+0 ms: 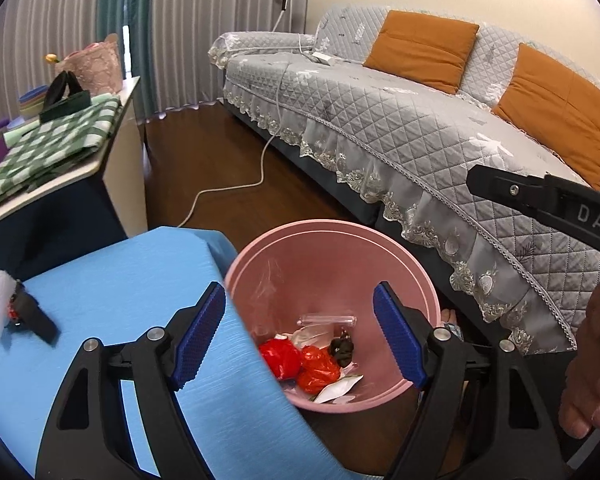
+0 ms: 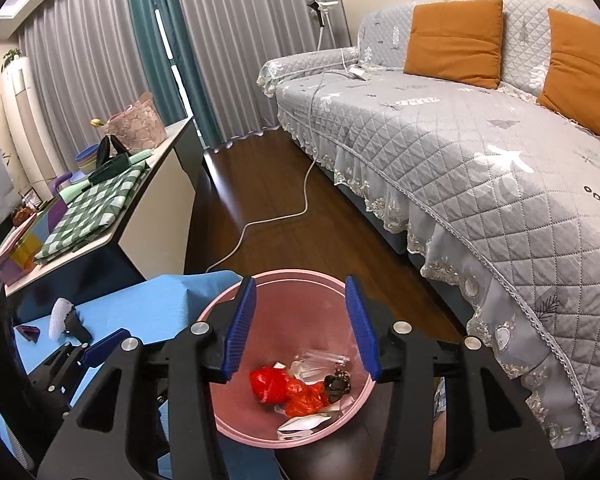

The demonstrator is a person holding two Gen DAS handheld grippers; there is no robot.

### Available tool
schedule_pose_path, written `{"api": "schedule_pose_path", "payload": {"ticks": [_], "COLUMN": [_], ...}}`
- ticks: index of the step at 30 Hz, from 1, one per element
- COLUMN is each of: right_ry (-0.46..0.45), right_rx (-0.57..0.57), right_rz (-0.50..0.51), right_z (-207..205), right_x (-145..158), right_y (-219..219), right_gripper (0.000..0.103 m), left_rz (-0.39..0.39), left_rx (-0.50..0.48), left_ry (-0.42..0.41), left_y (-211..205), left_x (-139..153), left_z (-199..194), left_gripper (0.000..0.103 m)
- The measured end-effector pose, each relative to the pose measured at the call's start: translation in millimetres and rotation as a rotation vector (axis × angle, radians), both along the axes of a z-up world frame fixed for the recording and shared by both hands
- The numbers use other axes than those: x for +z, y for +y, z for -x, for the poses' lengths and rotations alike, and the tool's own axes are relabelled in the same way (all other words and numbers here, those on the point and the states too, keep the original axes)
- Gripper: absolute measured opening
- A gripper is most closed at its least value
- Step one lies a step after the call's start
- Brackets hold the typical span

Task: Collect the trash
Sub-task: 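Open both tools over the pink bucket to drop the straws and red bag, then move both open tools back over the table toward the white mesh sleeve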

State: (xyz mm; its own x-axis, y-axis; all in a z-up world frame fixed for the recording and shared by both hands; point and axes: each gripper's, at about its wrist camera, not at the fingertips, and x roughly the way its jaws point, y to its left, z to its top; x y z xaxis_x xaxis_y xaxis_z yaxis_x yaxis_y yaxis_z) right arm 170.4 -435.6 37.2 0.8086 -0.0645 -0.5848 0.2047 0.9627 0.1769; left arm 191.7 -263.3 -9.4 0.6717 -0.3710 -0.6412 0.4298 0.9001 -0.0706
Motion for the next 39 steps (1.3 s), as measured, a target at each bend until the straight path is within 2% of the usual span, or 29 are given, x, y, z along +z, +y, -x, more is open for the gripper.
{"api": "schedule_pose_path", "payload": {"ticks": [19, 26, 29, 33, 39], "right_ry": [-0.031, -0.023, -0.017, -0.005, -0.013], "right_rx": [0.134, 0.192, 0.208, 0.223, 0.253], "right_rz": [0.068, 0.118, 0.147, 0.143, 0.118], "right_z": [13.0, 16.8, 18.3, 15.3, 8.2], "right_x": [19.5, 15.1, 7.6, 0.8, -2.1], "right_y": [72.6, 101.6, 112.9, 124.4, 153.0], "right_gripper": [0.047, 0.047, 0.047, 0.047, 0.047], "left_rz": [0.015, 0.039, 0.055, 0.056, 0.070], "left_rx": [0.127, 0.216, 0.269, 0.312, 0.380], "left_ry": [-0.049, -0.052, -0.022, -0.020, -0.042], "left_y": [97.8, 145.7, 163.4, 181.2, 212.0], "left_x": [22.5, 8.3, -4.9, -13.3, -8.0], "left_z": [39.2, 49.4, 46.8, 45.5, 42.7], "left_gripper": [0.074, 0.074, 0.074, 0.073, 0.073]}}
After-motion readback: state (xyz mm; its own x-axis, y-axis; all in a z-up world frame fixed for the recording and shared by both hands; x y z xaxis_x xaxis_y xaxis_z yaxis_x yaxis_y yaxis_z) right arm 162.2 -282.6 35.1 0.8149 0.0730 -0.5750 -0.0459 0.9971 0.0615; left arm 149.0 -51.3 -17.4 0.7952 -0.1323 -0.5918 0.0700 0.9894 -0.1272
